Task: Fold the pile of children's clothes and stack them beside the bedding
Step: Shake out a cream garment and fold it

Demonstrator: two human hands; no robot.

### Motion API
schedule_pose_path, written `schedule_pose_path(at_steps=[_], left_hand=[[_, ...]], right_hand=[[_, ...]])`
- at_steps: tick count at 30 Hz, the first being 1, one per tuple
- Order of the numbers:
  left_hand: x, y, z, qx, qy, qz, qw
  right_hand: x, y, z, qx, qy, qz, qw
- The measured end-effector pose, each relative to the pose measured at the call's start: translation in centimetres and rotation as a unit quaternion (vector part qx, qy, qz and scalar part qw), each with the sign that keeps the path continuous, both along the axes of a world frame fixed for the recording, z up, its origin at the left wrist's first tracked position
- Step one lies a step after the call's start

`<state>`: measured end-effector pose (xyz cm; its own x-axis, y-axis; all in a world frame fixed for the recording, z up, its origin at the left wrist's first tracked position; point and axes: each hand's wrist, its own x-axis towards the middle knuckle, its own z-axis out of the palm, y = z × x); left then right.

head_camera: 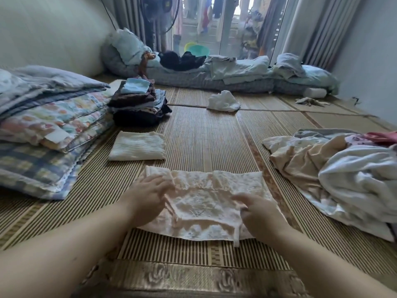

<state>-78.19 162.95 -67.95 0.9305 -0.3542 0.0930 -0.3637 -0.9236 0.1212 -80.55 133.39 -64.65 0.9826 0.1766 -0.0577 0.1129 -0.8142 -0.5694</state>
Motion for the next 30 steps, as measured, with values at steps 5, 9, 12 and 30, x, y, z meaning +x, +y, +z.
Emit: schedule_pose_path(at_steps=[5, 9, 12, 30], left_hand=[[2.6, -0.2, 0.3, 0.098, 0.181, 0.069, 0.976], [2.1, 0.3, 0.3, 0.129, 0.141, 0.053, 0.98], [1.0, -0.3, 0.9, 0.138, 0.076, 0.004, 0.988], [-1.7, -1.8, 1.8, 0.008, 0.22, -0.131, 0.967]], right_hand=[[1.1, 5.3, -3.3, -0.049, 0.114, -0.05, 0.991], [4.1, 5.3, -5.1, -0.135, 0.134, -0.042, 0.981], [8.6, 3.6, -4.6, -0.132, 0.116, -0.002, 0.984], [5.8, -0.1, -1.5, -0.078, -0.133, 0.087, 0.984]])
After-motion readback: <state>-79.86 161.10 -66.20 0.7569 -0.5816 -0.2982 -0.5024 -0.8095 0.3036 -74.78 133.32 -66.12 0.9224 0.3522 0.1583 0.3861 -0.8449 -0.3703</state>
